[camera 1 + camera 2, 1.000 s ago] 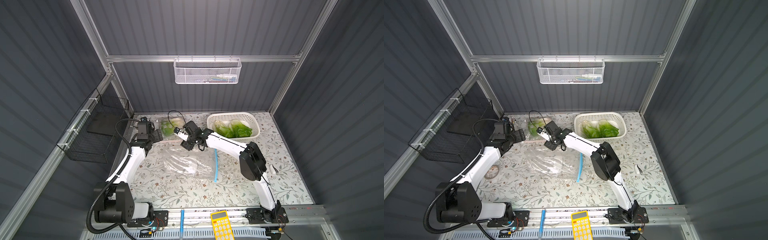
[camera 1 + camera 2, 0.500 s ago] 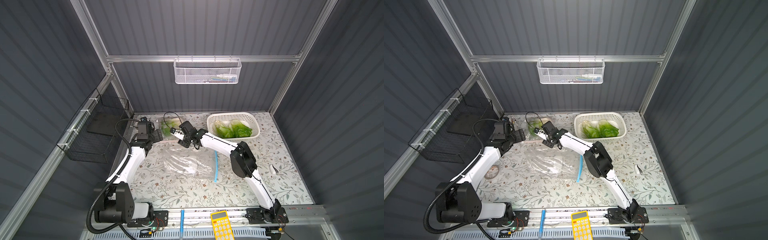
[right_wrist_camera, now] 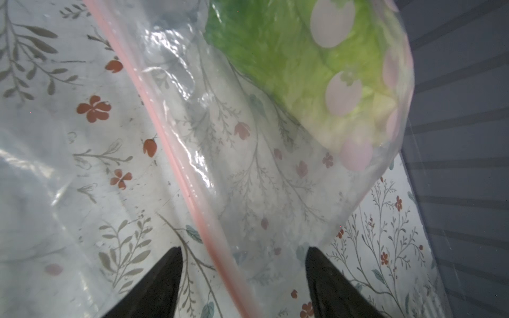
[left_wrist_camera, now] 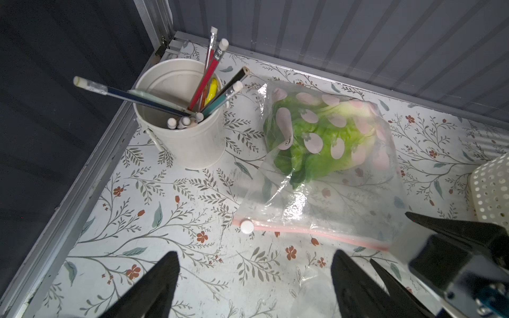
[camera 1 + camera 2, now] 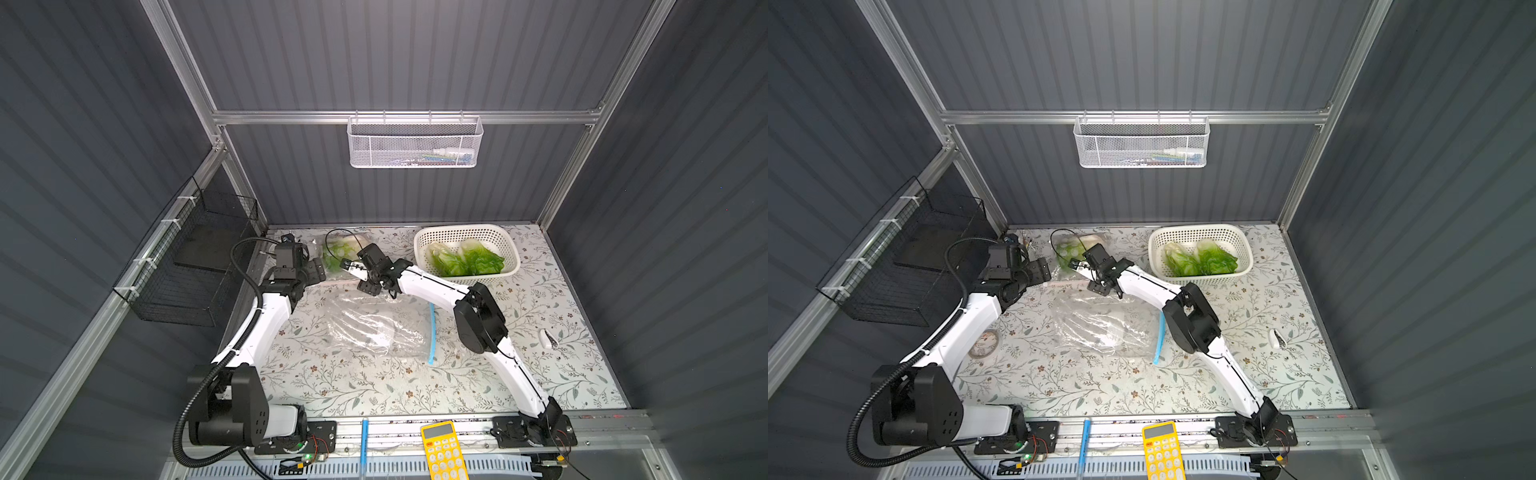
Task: Open the zip-top bag and take out the chinese cabbages
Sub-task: Pick up the zipper food storage bag at the center of the board.
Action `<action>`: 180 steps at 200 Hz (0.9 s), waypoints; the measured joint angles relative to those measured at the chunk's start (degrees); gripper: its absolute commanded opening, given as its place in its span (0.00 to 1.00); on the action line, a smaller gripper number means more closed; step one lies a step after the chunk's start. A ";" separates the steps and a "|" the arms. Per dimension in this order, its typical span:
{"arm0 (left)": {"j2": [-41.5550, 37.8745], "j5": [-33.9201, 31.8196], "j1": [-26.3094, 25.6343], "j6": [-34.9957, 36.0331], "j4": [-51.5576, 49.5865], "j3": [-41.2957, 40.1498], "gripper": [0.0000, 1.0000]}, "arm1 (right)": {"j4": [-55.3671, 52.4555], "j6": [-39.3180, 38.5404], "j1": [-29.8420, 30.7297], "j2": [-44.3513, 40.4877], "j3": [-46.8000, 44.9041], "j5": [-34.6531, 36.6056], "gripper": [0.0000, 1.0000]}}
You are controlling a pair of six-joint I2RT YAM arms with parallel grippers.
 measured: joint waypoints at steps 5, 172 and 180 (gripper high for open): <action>0.00 0.00 0.00 0.02 0.00 0.00 0.88 | 0.04 -0.20 -0.02 0.33 0.24 0.26 0.76; 0.00 0.63 0.00 -0.20 -0.02 0.00 0.88 | 2.99 -0.76 -1.62 8.55 10.12 -1.25 0.79; 0.00 0.63 0.00 -0.20 -0.02 0.00 0.88 | 2.99 -0.68 -1.64 8.85 10.12 -1.49 0.77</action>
